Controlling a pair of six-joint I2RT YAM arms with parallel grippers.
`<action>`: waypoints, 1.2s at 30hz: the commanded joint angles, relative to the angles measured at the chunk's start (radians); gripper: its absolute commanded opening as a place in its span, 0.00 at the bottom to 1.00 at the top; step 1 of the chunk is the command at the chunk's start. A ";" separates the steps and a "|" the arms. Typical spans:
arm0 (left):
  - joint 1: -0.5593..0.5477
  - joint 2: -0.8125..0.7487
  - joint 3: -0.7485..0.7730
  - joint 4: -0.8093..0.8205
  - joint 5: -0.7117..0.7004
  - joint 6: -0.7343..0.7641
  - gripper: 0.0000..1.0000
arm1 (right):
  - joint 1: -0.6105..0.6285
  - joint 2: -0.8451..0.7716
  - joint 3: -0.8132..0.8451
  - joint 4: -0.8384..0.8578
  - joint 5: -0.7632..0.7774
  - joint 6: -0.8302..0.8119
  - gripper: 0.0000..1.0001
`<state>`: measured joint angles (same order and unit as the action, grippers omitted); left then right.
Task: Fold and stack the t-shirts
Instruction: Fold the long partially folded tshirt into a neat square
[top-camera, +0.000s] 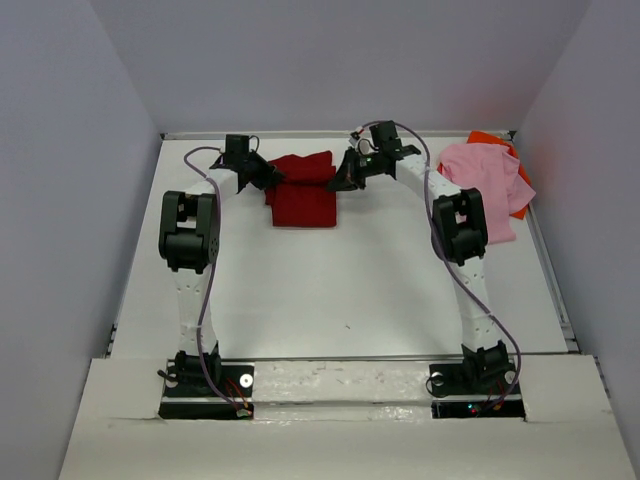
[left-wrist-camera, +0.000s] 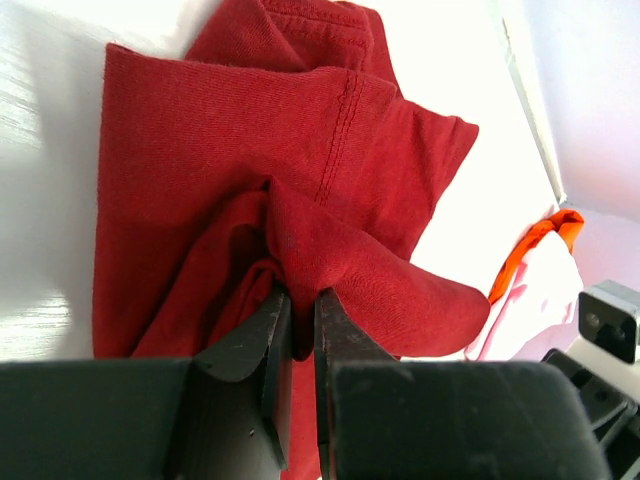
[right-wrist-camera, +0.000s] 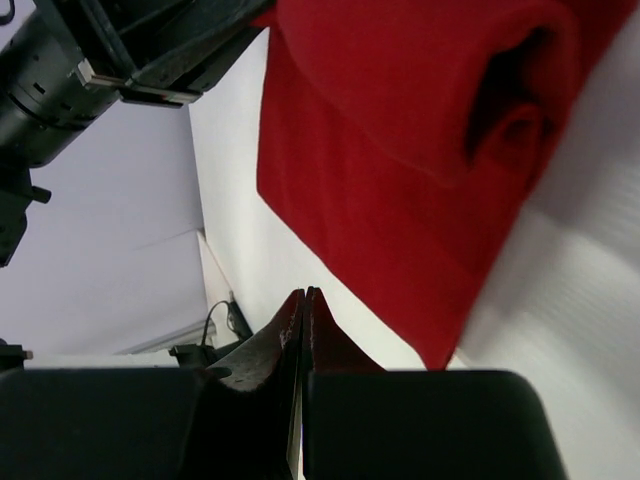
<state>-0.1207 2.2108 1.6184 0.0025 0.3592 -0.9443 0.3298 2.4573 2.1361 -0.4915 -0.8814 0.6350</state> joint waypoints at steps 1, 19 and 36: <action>0.007 -0.054 0.029 0.004 -0.003 0.010 0.15 | 0.055 0.022 0.025 0.099 -0.016 0.060 0.00; 0.016 -0.075 0.046 -0.055 -0.025 0.018 0.99 | 0.103 0.229 0.139 0.105 0.102 0.100 0.00; -0.023 -0.362 -0.115 -0.243 -0.023 0.058 0.99 | 0.152 0.126 0.015 -0.097 0.200 -0.084 0.00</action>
<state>-0.1184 1.9274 1.5066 -0.1211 0.3351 -0.9268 0.4530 2.6183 2.1777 -0.4522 -0.7685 0.6476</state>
